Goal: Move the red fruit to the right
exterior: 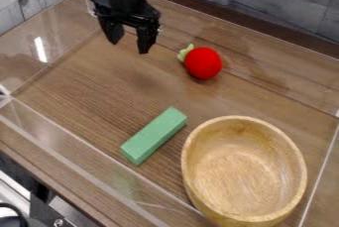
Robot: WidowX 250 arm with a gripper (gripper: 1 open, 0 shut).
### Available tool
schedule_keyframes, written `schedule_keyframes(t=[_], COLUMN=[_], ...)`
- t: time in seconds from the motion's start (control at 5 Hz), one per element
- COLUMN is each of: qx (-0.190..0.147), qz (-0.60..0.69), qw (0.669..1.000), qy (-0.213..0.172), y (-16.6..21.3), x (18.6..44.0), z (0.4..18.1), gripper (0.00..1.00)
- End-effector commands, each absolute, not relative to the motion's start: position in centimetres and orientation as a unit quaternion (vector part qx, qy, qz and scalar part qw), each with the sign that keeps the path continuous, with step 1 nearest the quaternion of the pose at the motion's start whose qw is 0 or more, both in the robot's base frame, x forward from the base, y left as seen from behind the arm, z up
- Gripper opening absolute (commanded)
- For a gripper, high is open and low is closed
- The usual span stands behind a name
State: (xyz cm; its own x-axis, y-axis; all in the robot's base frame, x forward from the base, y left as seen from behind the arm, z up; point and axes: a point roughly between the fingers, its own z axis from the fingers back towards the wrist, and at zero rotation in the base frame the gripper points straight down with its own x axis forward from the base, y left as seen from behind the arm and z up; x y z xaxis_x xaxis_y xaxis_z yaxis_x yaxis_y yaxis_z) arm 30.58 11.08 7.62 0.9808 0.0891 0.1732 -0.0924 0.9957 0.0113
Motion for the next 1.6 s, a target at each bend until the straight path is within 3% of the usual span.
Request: schedule_keyframes(t=[0.0, 0.8, 1.0, 1.4], qx=[0.025, 0.040, 0.045, 0.049], qz=[0.047, 0.036, 0.050, 0.039], qw=[0.992, 0.993, 0.992, 0.992], qy=[-0.112, -0.101, -0.102, -0.106], y=[12.6, 16.9, 19.0, 19.5], x=[30.8, 29.3, 29.3, 29.4], z=[9.0, 7.4, 7.5, 9.7], gripper=[1.00, 1.00, 1.00, 1.00])
